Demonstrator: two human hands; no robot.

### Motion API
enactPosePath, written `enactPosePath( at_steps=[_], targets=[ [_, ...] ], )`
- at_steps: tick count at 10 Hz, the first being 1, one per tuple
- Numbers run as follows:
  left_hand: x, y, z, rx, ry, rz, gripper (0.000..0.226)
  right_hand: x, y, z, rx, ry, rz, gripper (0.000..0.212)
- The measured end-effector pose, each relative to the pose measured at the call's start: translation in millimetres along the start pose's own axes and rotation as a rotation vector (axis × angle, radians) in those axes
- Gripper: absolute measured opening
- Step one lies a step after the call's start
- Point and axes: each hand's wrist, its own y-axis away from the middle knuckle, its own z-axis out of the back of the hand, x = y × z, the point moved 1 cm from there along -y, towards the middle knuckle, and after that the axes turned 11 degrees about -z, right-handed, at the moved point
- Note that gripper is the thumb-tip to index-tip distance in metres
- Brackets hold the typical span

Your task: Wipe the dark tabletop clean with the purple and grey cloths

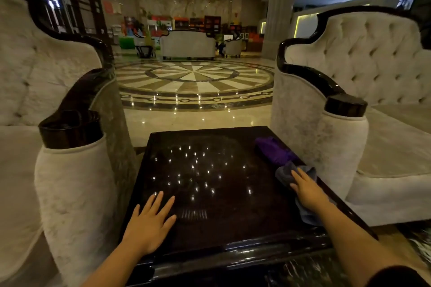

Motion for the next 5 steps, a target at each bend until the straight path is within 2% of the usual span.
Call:
enactPosePath(
  at_steps=[2, 3, 5],
  targets=[
    [10, 2, -2, -0.027, -0.002, 0.006, 0.059, -1, -4, -9, 0.114, 0.145, -0.054, 0.058],
    [7, 3, -6, 0.008, 0.027, -0.008, 0.058, 9, 7, -8, 0.108, 0.182, -0.092, 0.060],
    [7, -1, -14, 0.049, 0.071, -0.045, 0.057, 50, 46, -21, 0.012, 0.083, 0.042, 0.057]
  ],
)
